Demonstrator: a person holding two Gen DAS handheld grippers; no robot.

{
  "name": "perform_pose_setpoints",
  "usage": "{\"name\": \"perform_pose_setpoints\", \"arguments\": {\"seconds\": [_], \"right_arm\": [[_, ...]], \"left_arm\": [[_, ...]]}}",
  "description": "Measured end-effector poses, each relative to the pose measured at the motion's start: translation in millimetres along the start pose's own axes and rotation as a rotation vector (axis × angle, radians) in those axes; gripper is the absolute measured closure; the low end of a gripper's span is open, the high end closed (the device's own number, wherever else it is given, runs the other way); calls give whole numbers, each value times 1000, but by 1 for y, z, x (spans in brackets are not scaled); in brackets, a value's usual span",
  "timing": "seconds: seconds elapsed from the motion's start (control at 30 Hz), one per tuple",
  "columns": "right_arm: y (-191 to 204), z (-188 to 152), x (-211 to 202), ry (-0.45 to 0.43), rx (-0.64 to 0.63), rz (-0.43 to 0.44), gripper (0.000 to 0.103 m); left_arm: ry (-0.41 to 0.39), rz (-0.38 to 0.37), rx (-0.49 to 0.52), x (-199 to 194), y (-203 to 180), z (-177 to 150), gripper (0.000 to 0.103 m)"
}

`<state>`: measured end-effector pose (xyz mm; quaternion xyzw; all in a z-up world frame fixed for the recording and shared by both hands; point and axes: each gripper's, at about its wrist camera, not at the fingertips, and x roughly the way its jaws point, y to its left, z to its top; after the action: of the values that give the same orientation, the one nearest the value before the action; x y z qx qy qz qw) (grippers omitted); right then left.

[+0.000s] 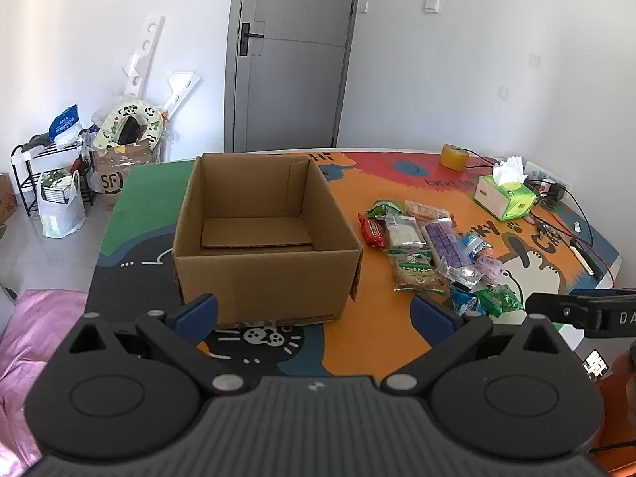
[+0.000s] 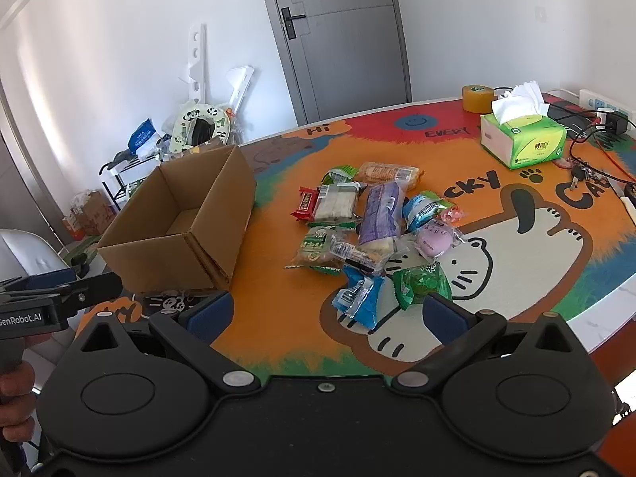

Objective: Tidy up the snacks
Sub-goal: 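Grasp the green snack packet with right gripper while left grasps blue packet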

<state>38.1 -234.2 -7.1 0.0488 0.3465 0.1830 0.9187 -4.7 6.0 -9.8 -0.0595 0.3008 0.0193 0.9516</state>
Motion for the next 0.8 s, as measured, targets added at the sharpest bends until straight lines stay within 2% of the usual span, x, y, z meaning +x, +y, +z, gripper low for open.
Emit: {"name": "perform_pose_setpoints", "arguments": {"seconds": [0.3,0.5,0.67,0.8], "right_arm": [[-19,1,2,-16,15,-16,0],[-36,0,8,-15,-3,-36,0],[-59,-5,16,-11,63,-25,0],[-70,-9,20,-29,69,-26,0]], "left_arm": [[6,-4,22,10,-12,-2,1],[-2,-51,7,21,-29,0,1],[-1,-81,4,32,-43,-1,1],[-5,-103,18,43,-55,-5,1]]}}
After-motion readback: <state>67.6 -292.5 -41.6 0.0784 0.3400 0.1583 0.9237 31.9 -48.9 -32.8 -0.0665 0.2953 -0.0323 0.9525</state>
